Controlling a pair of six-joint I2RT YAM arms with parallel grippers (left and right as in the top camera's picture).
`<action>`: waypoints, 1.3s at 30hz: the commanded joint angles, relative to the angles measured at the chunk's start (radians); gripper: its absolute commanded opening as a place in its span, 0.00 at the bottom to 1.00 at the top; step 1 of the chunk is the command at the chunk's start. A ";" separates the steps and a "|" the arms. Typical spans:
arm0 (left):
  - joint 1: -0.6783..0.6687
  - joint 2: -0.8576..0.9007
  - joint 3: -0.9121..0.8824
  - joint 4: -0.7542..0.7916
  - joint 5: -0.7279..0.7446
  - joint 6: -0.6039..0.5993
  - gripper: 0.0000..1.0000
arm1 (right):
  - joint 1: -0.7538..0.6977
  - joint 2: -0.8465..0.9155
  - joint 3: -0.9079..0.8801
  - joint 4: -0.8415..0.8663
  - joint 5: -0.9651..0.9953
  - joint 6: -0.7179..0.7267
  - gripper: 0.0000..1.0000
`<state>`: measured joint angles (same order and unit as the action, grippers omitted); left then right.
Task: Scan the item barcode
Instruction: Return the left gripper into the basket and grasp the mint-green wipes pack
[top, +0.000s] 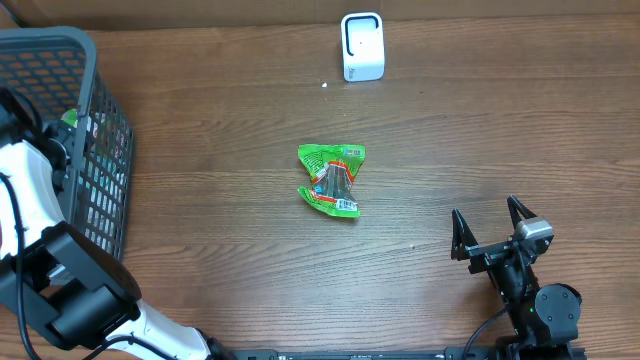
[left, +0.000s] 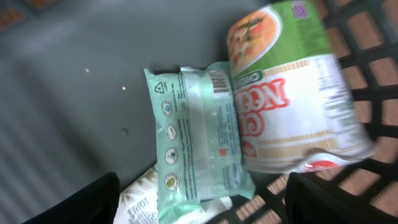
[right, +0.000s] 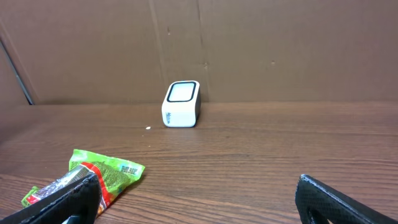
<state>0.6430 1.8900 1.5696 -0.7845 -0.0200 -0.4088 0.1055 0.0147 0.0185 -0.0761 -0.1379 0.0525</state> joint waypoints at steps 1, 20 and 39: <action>-0.003 0.007 -0.051 0.043 -0.008 0.030 0.78 | 0.006 -0.012 -0.011 0.004 0.006 0.008 1.00; -0.018 0.179 0.032 -0.004 0.002 0.046 0.86 | 0.006 -0.012 -0.011 0.004 0.006 0.008 1.00; -0.017 0.316 0.138 -0.103 0.006 0.042 0.16 | 0.006 -0.012 -0.011 0.004 0.006 0.008 1.00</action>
<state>0.6346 2.1555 1.6711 -0.8398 -0.0353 -0.3683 0.1055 0.0147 0.0185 -0.0765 -0.1383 0.0525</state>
